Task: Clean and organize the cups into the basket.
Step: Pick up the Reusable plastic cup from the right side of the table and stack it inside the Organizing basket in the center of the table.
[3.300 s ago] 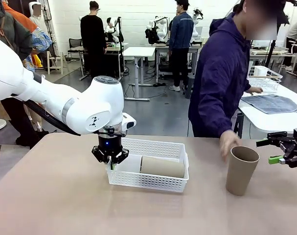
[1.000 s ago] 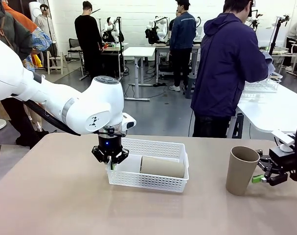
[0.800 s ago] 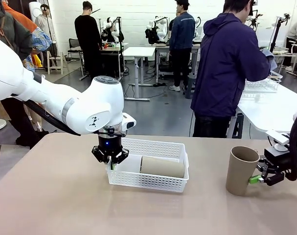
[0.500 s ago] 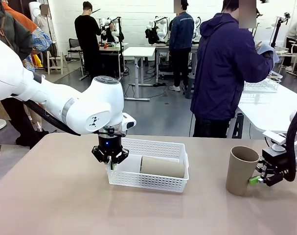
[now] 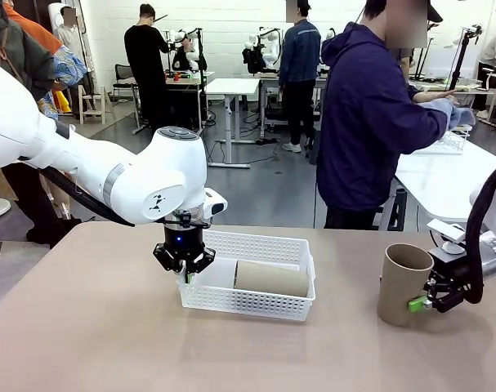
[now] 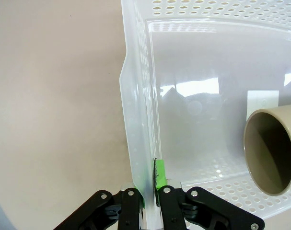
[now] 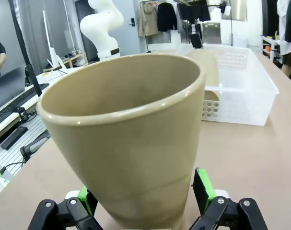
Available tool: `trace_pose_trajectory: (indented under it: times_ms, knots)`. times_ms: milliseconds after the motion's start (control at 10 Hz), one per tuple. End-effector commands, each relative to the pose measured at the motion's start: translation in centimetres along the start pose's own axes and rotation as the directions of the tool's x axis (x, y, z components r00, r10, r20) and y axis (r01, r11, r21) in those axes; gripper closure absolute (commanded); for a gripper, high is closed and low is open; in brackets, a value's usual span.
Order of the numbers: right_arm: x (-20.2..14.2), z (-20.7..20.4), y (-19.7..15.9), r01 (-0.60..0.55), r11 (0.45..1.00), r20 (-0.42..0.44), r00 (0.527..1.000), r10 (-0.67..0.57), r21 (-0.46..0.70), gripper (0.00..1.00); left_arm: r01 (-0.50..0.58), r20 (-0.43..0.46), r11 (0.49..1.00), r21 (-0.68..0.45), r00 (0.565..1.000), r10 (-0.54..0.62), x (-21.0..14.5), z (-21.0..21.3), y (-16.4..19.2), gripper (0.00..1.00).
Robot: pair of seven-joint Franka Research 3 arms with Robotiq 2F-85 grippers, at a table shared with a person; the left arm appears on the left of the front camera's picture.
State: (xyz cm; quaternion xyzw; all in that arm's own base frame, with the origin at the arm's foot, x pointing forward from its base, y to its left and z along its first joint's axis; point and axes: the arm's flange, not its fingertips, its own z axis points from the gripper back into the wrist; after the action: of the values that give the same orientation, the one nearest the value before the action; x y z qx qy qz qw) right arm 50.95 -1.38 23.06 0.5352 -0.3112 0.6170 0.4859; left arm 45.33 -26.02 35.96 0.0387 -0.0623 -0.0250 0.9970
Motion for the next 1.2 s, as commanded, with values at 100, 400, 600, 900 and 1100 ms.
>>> trace_pose_trajectory:
  times_ms: [100,400,600,900,1100]
  knots:
    - [-0.2,-0.1,-0.9,0.001,0.999,-0.022,1.0,0.0,0.052,0.39,0.002,-0.004,1.0,0.007,1.0,-0.002,0.0,0.0,-0.2,1.0]
    - [-0.3,0.0,-0.9,0.0,0.999,-0.021,1.0,0.001,0.049,1.0,0.002,-0.004,1.0,0.007,1.0,-0.002,0.0,0.0,-0.2,1.0]
    - [0.0,0.0,-0.7,0.001,0.999,-0.026,1.0,0.0,0.04,1.0,0.002,-0.004,1.0,0.007,1.0,-0.002,0.0,0.0,-0.2,1.0]
    - [7.8,0.7,4.1,0.046,0.986,0.027,0.999,-0.042,-0.162,0.77,0.002,-0.004,1.0,0.007,1.0,-0.002,0.0,0.0,-0.2,1.0]
    - [14.6,2.8,8.4,0.076,0.968,0.086,0.995,-0.056,-0.241,0.77,0.002,-0.004,1.0,0.007,1.0,-0.002,0.0,0.0,-0.2,1.0]
